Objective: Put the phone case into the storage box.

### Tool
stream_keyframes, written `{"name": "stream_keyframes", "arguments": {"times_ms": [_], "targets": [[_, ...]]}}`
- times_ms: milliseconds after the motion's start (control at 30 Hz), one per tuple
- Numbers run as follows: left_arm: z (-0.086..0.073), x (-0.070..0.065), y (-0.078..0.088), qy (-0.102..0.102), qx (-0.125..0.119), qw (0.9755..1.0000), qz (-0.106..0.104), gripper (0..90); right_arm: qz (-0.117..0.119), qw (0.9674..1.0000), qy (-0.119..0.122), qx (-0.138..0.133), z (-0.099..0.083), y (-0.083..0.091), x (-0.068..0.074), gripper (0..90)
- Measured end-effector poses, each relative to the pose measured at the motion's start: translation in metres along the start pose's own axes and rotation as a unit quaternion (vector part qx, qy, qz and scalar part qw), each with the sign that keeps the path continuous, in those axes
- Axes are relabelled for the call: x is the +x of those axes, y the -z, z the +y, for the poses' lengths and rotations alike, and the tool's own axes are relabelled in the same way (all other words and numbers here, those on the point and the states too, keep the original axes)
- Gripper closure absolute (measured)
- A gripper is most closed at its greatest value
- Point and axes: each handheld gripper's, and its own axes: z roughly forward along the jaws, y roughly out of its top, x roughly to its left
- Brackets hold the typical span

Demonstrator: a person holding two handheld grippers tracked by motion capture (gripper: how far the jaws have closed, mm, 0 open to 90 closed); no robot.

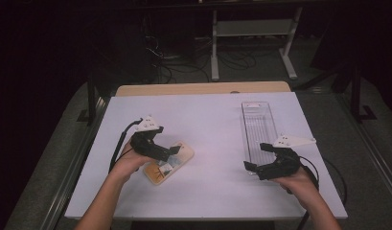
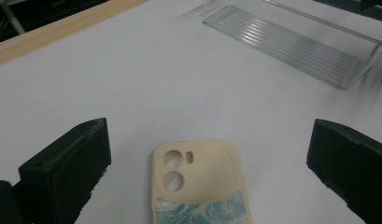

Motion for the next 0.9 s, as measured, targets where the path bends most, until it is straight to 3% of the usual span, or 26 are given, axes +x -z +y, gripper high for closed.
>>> {"name": "stream_keyframes", "arguments": {"times_ms": [400,433,467,500,900], "targets": [[-0.004,0.004,-0.003,0.010,0.026,0.9996,0.012,0.0,0.001,1.0000,0.003,0.001,0.000,0.000,0.000,3.3],[-0.004,0.005,-0.004,-0.001,0.035,0.9993,0.013,0.0,0.001,1.0000,0.003,0.001,0.000,0.000,0.000,3.3],[-0.004,0.003,-0.005,0.007,0.034,0.9993,0.012,0.0,0.001,1.0000,0.003,0.001,0.000,0.000,0.000,3.3],[-0.004,0.004,-0.006,-0.002,0.042,0.9990,0.013,0.0,0.001,1.0000,0.003,0.001,0.000,0.000,0.000,3.3],[-0.009,0.002,-0.014,0.001,0.084,0.9961,0.026,0.0,0.000,1.0000,0.003,0.001,0.000,0.000,0.000,3.3]]}}
